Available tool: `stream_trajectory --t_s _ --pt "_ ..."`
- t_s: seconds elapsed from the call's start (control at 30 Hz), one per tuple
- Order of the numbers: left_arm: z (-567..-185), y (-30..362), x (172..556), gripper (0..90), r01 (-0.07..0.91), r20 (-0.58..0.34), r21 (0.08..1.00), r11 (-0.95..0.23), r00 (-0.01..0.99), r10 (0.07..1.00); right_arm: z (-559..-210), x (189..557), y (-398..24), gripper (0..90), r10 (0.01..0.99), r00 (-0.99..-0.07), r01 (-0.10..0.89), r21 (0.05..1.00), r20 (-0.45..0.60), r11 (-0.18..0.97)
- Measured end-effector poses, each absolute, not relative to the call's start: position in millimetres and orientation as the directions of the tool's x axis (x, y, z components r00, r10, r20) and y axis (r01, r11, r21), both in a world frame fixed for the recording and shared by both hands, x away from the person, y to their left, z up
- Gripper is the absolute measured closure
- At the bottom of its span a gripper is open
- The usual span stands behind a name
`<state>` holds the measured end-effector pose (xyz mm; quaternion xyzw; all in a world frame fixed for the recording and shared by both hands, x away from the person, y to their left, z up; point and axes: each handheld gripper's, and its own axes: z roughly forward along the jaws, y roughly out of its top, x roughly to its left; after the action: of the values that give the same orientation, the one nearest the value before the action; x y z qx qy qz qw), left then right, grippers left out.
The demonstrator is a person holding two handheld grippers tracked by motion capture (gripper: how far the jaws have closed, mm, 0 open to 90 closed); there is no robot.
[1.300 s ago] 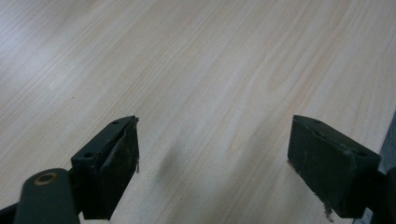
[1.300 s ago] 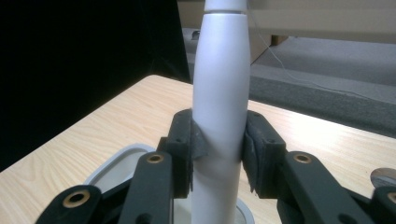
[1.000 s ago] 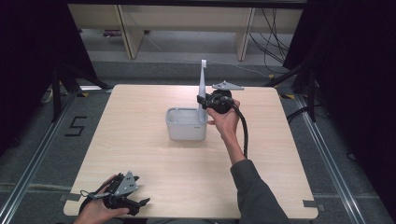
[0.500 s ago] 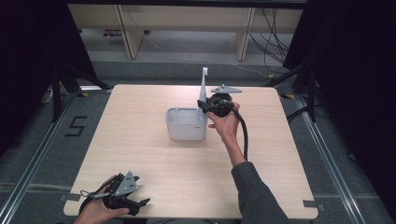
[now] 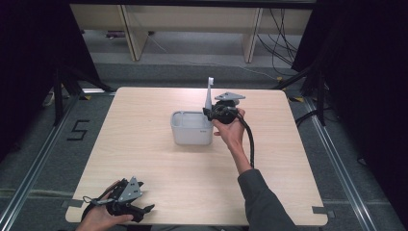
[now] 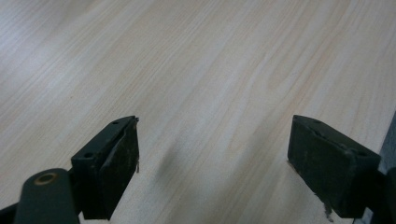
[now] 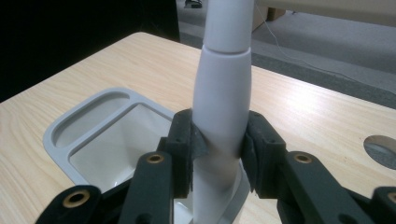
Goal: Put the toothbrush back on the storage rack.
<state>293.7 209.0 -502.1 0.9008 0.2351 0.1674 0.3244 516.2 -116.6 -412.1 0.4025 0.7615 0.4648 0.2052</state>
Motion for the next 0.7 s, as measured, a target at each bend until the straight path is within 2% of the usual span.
stream_trajectory --t_s 0.27,0.4,0.63,0.7 --pt "-501.6 209.3 293.9 16.3 0.311 0.156 0.657 -0.687 0.835 0.527 -416.4 515.9 -116.5 66.7 0.806 -0.588 0.441 0.865 0.076 0.24" --pt "-502.3 208.7 293.5 16.3 0.316 0.147 0.664 -0.678 0.834 0.532 -417.1 515.5 -117.5 66.7 0.808 -0.588 0.429 0.862 0.039 0.27" --pt "-502.2 208.8 293.6 16.3 0.316 0.148 0.663 -0.679 0.833 0.532 -417.1 514.6 -116.0 66.5 0.809 -0.587 0.429 0.864 0.046 0.262" --pt "-502.2 208.9 293.6 16.3 0.316 0.149 0.663 -0.679 0.833 0.532 -414.6 512.9 -115.5 64.8 0.808 -0.584 0.424 0.876 0.071 0.23"
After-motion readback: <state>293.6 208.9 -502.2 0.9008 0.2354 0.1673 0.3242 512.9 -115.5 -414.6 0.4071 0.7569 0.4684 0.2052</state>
